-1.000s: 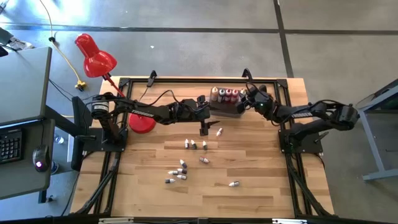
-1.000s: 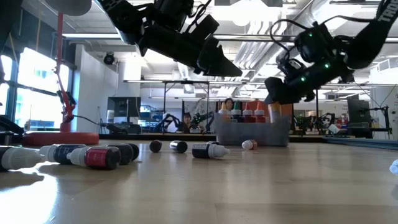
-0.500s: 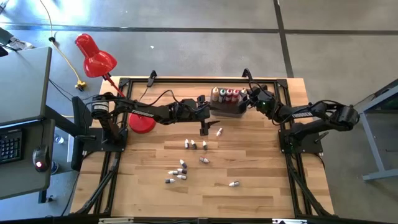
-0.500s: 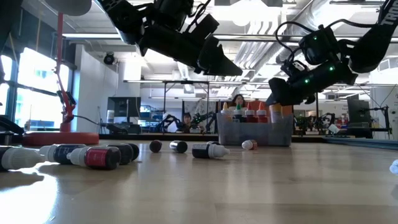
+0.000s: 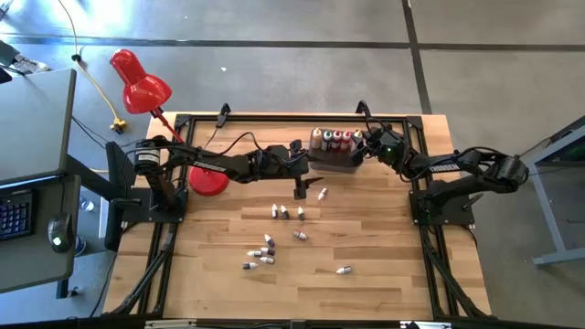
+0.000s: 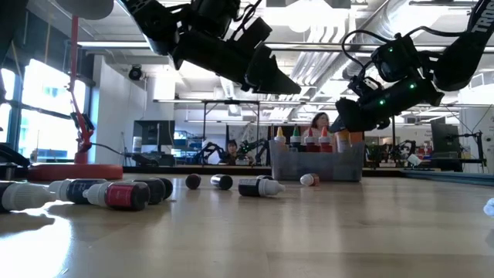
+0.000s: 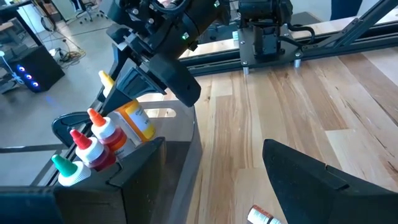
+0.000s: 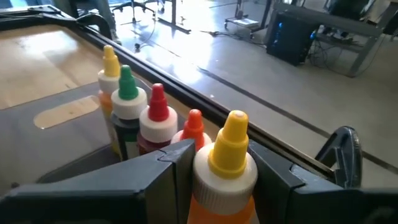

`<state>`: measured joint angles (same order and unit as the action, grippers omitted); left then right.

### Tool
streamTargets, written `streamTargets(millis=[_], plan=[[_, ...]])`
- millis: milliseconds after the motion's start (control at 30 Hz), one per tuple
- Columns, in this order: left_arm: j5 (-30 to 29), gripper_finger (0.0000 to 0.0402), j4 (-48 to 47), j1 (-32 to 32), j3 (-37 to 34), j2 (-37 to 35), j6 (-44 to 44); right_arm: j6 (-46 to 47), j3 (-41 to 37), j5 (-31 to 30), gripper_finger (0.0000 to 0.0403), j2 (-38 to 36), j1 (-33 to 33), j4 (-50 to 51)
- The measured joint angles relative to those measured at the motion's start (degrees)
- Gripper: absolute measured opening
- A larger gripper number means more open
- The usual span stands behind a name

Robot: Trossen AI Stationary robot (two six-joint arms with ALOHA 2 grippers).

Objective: Pick & Place food coloring
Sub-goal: Put the large yellow food coloring bottle into the bin

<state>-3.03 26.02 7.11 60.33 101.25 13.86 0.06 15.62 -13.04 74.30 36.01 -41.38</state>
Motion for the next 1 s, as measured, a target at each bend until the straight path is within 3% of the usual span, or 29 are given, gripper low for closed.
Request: streamTargets(millis=[400, 800, 1000], plan=[[0.0, 0.0264, -1.4, 0.0, 0.0, 0.0, 0.0, -7.2, 0.1, -3.7, 0.0120, 0.0, 0.0, -1.4], [0.0, 0.0264, -2.3, 0.0, 0.0, 0.0, 0.0, -5.2, 0.1, -6.2, 0.0121, 0.0, 0.0, -5.4], [0.0, 0.0264, -2.3, 0.0, 0.0, 0.0, 0.0, -0.2, 0.1, -5.5, 0.0145, 0.0, 0.0, -4.8]])
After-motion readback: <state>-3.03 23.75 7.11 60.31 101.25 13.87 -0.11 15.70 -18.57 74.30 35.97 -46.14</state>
